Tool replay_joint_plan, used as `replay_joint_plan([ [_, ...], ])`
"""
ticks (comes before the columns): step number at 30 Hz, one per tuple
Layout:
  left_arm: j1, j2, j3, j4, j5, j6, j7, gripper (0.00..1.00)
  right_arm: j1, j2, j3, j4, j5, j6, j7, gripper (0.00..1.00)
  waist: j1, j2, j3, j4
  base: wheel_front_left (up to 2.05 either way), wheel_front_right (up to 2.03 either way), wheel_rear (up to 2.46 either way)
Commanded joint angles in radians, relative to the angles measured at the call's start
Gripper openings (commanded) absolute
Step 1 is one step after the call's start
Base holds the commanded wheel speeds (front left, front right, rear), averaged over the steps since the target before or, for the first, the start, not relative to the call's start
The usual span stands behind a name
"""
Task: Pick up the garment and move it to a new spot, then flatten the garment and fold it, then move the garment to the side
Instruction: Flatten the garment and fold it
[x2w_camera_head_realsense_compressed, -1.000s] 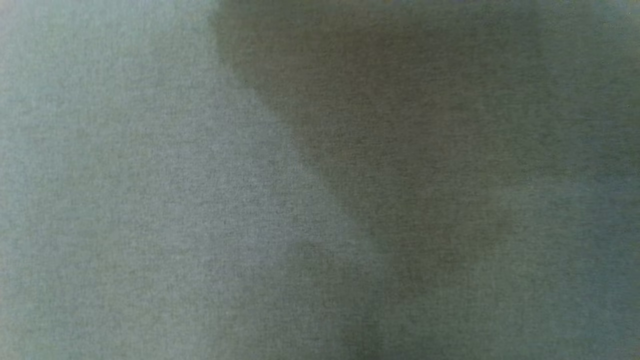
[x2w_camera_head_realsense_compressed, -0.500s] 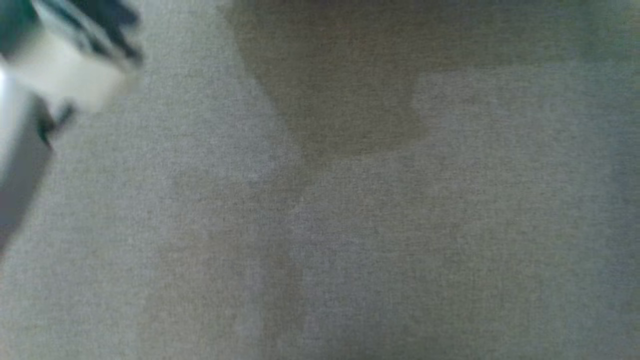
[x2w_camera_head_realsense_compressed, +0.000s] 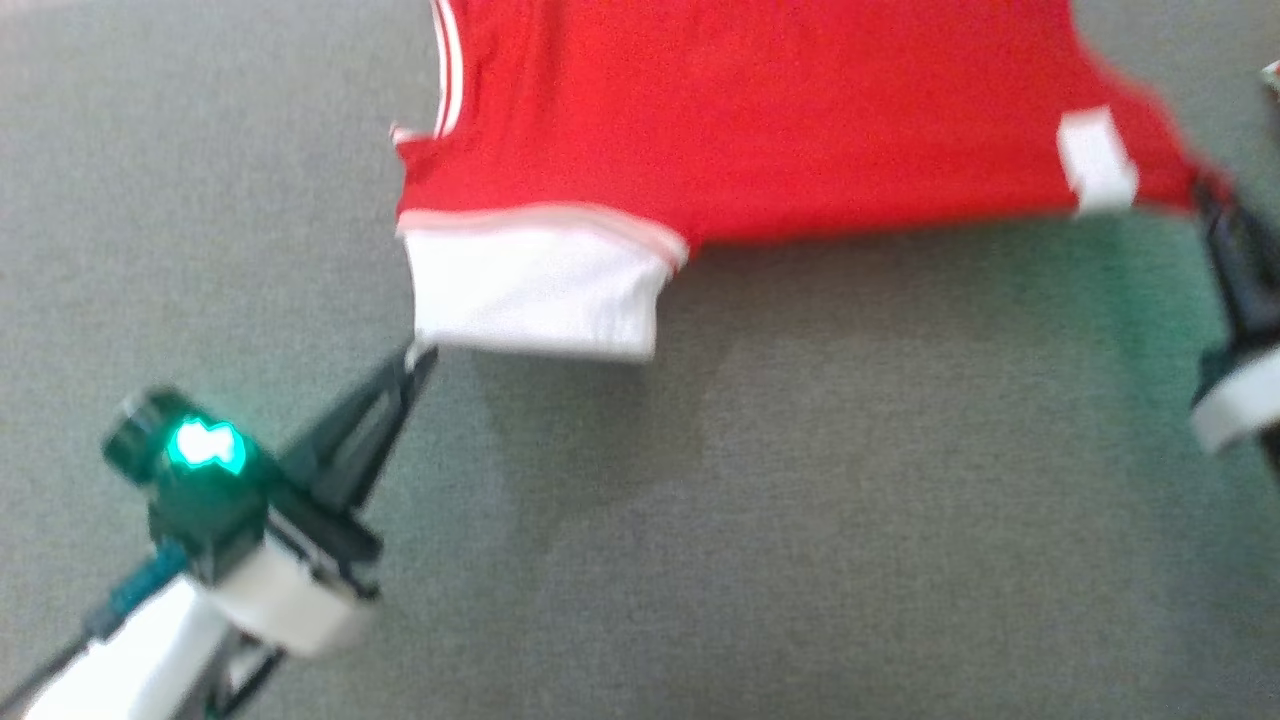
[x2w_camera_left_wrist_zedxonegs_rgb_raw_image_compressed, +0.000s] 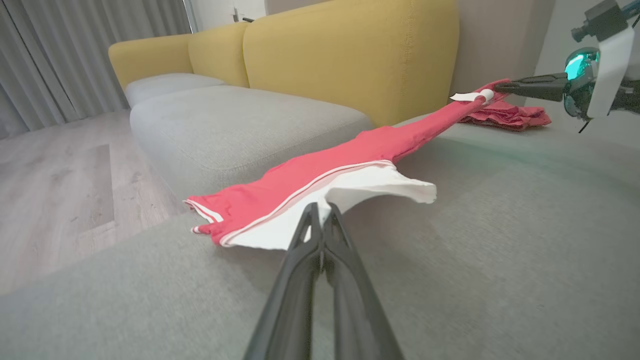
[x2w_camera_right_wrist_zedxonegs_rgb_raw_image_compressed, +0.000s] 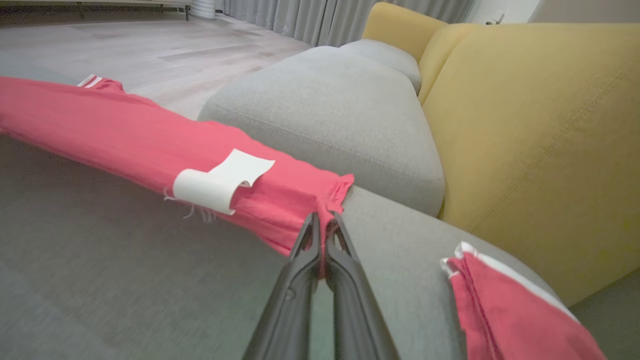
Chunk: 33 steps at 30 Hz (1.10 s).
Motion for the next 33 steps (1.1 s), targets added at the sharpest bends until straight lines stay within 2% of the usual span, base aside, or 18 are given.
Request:
replay_joint_plan([
  [1,0.022,0.039,0.047,-0.038,-0.009,0.009,-0.002,0.00,0.069,-0.014,-0.021,-0.045,-0.015,-0.001,-0.011,0.00,0.0003,-0.0001,-0.036,-0.010,0.00,0.00,0.00],
  [11,0.263,0.005,-0.001,-0.073,-0.077,0.005,-0.001,0.00,0.346,0.037,-0.125,-0.160,-0.078,-0.001,0.003,0.00,0.0003,-0.0001,-0.119,-0.019,0.00,0.00,0.00],
  [18,0.282,0.048,-0.005,-0.136,-0.095,-0.001,0.025,0.00,0.414,0.060,-0.158,-0.209,-0.084,-0.001,0.027,0.00,0.0003,-0.0001,-0.138,-0.028,0.00,0.00,0.00],
  [22,0.185,0.078,0.022,-0.158,-0.068,-0.005,0.052,0.00,0.381,0.053,-0.159,-0.228,-0.086,-0.001,0.039,0.00,0.0003,-0.0001,-0.106,-0.030,0.00,0.00,0.00],
  [27,-0.011,0.083,0.026,-0.138,-0.040,-0.021,0.078,0.00,0.291,0.048,-0.151,-0.215,-0.086,-0.001,0.061,0.00,0.0003,-0.0001,-0.049,-0.031,0.00,0.00,0.00],
  [33,-0.281,0.077,-0.039,-0.054,-0.022,-0.028,0.088,0.00,0.155,0.037,-0.108,-0.162,-0.076,-0.001,0.078,0.00,0.0003,-0.0001,0.025,-0.030,0.00,0.00,0.00],
])
